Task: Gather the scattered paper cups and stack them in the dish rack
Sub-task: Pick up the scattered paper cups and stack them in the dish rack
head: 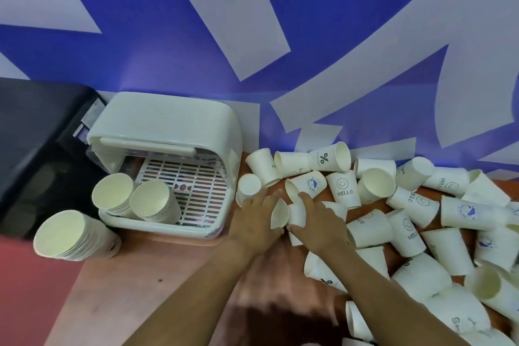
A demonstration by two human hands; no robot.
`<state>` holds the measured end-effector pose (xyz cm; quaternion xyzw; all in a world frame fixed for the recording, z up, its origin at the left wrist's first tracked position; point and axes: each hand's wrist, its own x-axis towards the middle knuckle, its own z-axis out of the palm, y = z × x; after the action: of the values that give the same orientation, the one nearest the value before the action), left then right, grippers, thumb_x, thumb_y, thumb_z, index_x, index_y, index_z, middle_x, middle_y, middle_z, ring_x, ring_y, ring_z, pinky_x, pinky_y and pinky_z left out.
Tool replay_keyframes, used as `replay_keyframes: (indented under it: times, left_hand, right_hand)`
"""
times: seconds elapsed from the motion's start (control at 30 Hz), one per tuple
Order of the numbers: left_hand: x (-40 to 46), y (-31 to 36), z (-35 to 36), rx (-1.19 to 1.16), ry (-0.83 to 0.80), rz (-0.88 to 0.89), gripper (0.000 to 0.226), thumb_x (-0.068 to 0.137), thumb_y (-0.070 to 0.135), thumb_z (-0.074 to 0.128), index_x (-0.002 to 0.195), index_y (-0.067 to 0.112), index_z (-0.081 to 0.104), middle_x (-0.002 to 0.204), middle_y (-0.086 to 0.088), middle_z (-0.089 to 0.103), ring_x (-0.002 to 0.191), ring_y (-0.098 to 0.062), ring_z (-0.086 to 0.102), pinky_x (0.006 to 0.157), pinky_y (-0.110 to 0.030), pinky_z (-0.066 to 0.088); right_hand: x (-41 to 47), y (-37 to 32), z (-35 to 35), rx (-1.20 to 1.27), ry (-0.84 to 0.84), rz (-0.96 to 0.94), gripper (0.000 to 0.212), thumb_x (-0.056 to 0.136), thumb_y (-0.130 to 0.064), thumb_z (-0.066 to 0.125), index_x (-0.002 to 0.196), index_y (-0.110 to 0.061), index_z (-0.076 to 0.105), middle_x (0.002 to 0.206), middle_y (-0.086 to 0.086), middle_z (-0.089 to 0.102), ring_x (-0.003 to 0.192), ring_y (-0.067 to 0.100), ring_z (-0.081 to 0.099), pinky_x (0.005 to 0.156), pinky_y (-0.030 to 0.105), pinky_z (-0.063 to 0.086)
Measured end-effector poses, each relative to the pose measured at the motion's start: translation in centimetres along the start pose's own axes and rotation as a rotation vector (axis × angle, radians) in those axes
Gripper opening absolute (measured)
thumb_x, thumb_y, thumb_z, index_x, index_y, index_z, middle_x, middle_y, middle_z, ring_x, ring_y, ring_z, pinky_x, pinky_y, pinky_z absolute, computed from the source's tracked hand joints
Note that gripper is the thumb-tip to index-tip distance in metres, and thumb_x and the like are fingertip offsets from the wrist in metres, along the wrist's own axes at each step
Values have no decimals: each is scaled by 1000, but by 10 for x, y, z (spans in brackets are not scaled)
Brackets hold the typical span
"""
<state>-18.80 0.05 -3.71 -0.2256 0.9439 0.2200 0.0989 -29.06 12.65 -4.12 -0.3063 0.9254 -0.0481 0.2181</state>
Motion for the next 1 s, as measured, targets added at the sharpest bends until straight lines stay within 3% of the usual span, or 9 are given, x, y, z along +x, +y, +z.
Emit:
replay_keyframes:
  times: [0.23, 0.6, 0.7, 1.0]
  left_hand:
    - [0, 5, -4, -16, -13, -5, 74, 84, 45, 60, 147, 29, 25, 143, -1, 37, 126, -27, 41, 96, -40, 45]
    - [-38, 3, -40, -113, 78, 34, 69, 83, 45, 61, 143, 27, 33, 142, 2, 39, 121, -22, 47, 94, -34, 44]
    - [-54, 0, -52, -123, 101, 41, 68, 82, 46, 62, 141, 27, 34, 141, 3, 38, 120, -21, 48, 92, -36, 46]
    - [-105, -21, -86, -114, 154, 39, 69, 81, 46, 63, 141, 28, 34, 139, 2, 41, 119, -20, 50, 92, -34, 46]
  right_hand:
    - [2, -1, 1, 119, 41, 44, 78, 79, -55, 59, 141, -32, 19, 109, 2, 60, 102, 22, 58, 78, 38, 51]
    - [-38, -1, -25, 431, 125, 74, 88, 71, -46, 71, 144, -33, 23, 140, 2, 41, 127, 23, 44, 96, 43, 45]
    - [-52, -9, -30, 449, 149, 51, 91, 69, -45, 72, 144, -37, 20, 135, 3, 40, 125, 24, 44, 98, 45, 44]
    - [-91, -58, -44, 414, 180, -5, 90, 71, -32, 77, 144, -29, 24, 136, 5, 32, 124, 24, 43, 92, 28, 37]
